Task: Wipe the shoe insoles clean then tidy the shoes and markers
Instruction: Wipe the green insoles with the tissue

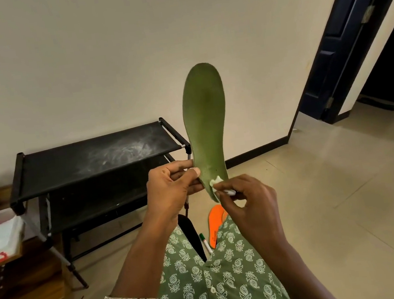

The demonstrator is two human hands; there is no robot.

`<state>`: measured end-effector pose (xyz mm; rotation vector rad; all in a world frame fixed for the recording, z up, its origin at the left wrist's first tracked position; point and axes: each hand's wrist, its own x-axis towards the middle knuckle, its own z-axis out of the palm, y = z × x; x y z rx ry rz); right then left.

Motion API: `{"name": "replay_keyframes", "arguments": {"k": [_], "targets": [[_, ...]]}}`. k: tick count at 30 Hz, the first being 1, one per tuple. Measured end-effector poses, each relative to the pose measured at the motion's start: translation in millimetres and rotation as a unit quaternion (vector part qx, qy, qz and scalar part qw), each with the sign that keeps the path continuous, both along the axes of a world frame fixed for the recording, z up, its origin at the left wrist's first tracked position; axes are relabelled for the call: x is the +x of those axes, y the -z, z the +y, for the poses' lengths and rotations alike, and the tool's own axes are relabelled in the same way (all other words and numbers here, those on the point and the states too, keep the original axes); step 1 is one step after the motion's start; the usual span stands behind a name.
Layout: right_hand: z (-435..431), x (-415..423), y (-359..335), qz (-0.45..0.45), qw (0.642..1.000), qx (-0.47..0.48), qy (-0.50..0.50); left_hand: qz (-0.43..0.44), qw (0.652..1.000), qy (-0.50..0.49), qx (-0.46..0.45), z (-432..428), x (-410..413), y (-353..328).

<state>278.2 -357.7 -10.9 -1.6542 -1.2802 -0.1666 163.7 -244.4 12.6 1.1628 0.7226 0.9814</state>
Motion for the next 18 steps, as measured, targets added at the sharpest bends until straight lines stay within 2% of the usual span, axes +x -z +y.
{"name": "replay_keyframes", "arguments": {"k": [8,18], "targets": [[26,32,-22,-0.034,0.995,0.058,0.07,0.041,0.997,0.051,0.043,-6,9,4],[0,17,11,-0.034,0.999,0.0,0.007,0.017,1.0,0.023,-0.01,4,-1,6]]}}
